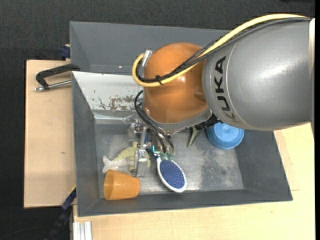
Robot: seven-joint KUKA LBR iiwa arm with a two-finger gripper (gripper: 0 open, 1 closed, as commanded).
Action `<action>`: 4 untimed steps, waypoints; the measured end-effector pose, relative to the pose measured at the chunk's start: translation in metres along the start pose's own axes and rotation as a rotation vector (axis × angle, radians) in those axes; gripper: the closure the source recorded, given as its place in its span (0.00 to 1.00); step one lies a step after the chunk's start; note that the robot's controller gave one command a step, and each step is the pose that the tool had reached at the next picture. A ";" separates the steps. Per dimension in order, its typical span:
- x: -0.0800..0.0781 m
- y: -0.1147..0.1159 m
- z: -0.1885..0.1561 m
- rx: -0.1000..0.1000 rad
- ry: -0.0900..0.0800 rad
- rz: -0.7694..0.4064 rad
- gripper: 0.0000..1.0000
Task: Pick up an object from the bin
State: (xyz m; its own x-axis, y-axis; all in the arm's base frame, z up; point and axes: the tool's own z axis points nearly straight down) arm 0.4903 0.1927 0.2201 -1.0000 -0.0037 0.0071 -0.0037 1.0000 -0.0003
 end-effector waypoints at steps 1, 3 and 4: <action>-0.053 -0.045 0.121 0.002 -0.002 0.028 0.00; -0.035 -0.028 0.149 -0.004 -0.010 0.162 1.00; -0.047 -0.041 -0.006 -0.006 -0.021 0.137 1.00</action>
Offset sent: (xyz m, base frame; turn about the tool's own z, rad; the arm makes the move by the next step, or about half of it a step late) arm 0.0521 -0.0433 -0.1174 0.0258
